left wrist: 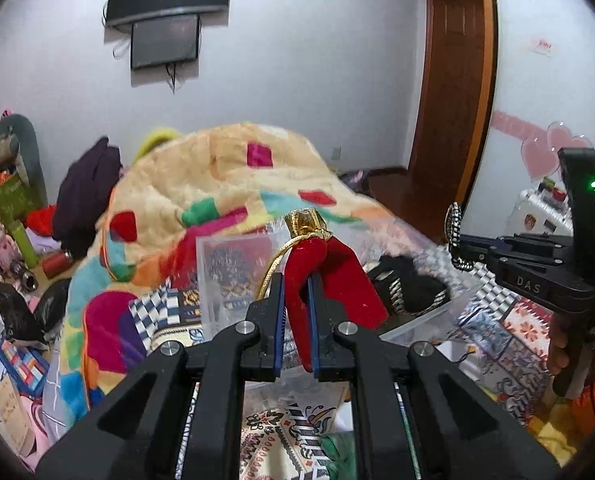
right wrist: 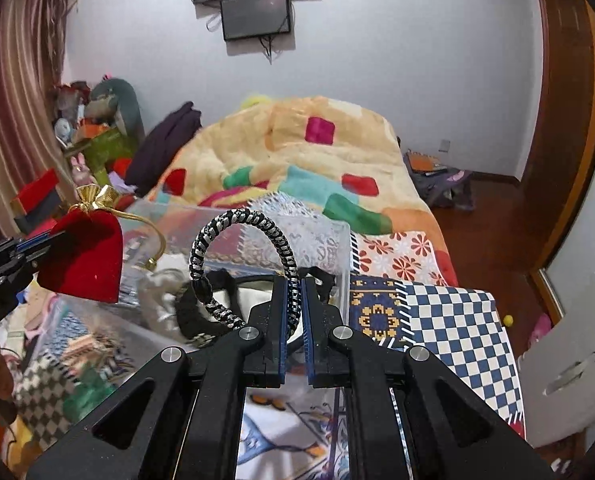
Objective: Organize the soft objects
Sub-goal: 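Release the red pouch with the left tool into the box while the right tool drops the cord tie in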
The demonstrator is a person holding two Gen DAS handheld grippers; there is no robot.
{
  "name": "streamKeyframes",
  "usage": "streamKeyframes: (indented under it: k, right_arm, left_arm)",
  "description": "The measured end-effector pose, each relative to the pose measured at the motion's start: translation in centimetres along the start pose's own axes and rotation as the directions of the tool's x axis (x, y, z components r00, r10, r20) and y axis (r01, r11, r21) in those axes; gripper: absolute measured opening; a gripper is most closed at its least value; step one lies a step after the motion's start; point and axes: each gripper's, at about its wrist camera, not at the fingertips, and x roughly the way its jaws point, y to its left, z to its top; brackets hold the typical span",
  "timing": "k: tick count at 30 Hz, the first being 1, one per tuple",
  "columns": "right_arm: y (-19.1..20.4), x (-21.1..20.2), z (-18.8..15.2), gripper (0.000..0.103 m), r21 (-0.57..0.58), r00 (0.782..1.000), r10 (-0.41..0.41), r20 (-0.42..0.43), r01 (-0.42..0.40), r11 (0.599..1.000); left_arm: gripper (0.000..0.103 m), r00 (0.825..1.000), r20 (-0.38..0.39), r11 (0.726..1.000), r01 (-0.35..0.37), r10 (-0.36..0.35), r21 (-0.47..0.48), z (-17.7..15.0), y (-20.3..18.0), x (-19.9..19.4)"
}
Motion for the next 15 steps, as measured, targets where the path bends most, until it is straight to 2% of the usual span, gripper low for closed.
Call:
streamKeyframes:
  k: [4, 10, 12, 14, 15]
  right_arm:
    - [0.2, 1.6, -0.4, 0.006, -0.017, 0.999, -0.014, -0.048, 0.013, 1.000]
    - [0.5, 1.8, -0.8, 0.006, -0.056, 0.996, -0.037, -0.080, 0.032, 0.998]
    - [0.6, 1.5, -0.8, 0.008, -0.068, 0.996, -0.036, -0.083, 0.031, 0.997]
    - [0.5, 1.2, -0.7, 0.013, -0.071, 0.996, -0.020, -0.088, 0.014, 0.997]
    - [0.5, 0.9, -0.7, 0.018, -0.072, 0.996, -0.015, -0.085, 0.009, 0.997]
  left_arm:
    - [0.009, 0.997, -0.070, 1.000, -0.012, 0.012, 0.004, -0.6, 0.0, 2.2]
    - [0.012, 0.996, -0.086, 0.999, -0.037, 0.040, 0.031, -1.0, -0.4, 2.6]
    - [0.023, 0.995, -0.094, 0.999, -0.029, 0.032, 0.037, -1.0, -0.5, 2.4]
    - [0.046, 0.996, -0.091, 0.999, -0.020, 0.024, 0.036, -1.2, -0.7, 1.9]
    - [0.051, 0.996, -0.084, 0.999, -0.022, 0.025, 0.037, -1.2, -0.8, 1.7]
